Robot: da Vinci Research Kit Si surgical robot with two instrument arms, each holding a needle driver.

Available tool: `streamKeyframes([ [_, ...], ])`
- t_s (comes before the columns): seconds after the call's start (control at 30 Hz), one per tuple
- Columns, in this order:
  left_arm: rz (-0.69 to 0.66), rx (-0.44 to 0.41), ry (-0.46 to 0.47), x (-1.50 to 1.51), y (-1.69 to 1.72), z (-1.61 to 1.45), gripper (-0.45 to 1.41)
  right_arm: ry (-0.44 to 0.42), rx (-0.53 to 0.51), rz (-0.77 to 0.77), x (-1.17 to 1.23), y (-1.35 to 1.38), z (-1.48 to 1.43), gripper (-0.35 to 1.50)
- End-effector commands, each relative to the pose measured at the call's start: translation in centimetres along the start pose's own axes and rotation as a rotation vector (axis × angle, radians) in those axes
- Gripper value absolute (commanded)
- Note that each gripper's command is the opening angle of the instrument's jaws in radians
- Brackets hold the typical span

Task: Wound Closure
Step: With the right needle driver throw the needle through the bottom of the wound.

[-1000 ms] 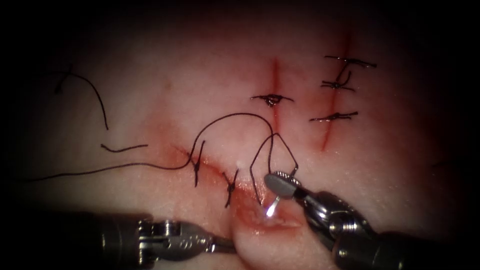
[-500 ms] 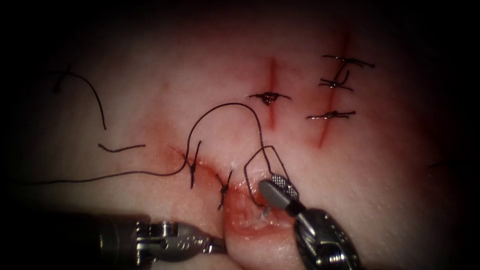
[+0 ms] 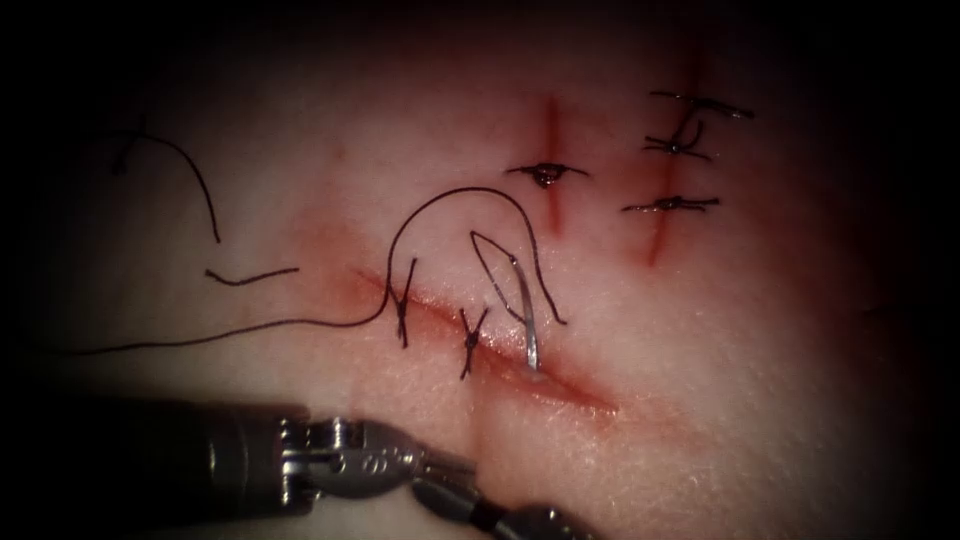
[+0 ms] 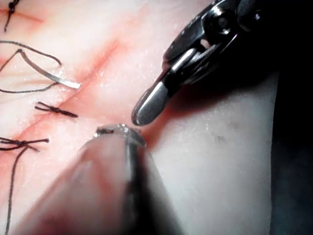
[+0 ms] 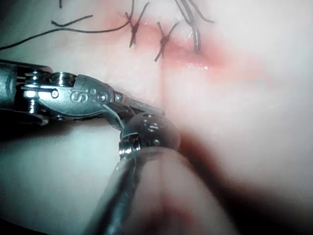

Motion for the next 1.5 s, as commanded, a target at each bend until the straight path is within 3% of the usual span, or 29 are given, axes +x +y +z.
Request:
streamKeyframes([
  [0.03,0.001,-0.001,0.000,-0.02,0.02,0.07,-0.15,0.009,0.018,0.010,0.08,0.00,0.06,-0.35],
  [0.1,0.001,-0.002,0.000,-0.03,0.03,0.06,-0.15,0.015,0.028,-0.007,0.16,-0.01,0.04,0.12],
  [0.17,0.002,-0.003,0.000,-0.04,0.03,0.05,-0.15,0.032,0.046,-0.048,0.24,-0.02,0.01,0.31],
  [0.23,0.002,-0.005,-0.002,-0.03,0.02,0.05,-0.15,0.041,0.058,-0.107,0.31,-0.01,-0.04,0.31],
  [0.27,-0.001,0.004,0.013,-0.02,0.02,0.05,-0.10,0.036,0.058,-0.148,0.42,0.00,-0.09,0.49],
  [0.37,-0.004,0.017,0.036,-0.02,0.02,0.05,-0.03,0.033,0.057,-0.209,0.64,0.00,-0.16,0.61],
  [0.5,-0.006,0.020,0.037,-0.02,0.02,0.05,-0.03,0.034,0.042,-0.239,0.97,-0.03,-0.17,1.10],
  [0.57,-0.007,0.027,0.044,-0.01,0.02,0.07,-0.03,0.004,0.068,-0.233,1.11,0.00,-0.11,0.94],
  [1.1,-0.006,0.031,0.043,-0.04,0.05,0.07,-0.01,-0.130,-0.045,-0.259,1.43,0.63,0.32,0.94],
  [1.5,-0.006,0.034,0.041,-0.05,0.08,0.08,-0.01,-0.147,-0.112,-0.347,1.55,0.76,0.57,0.94],
])
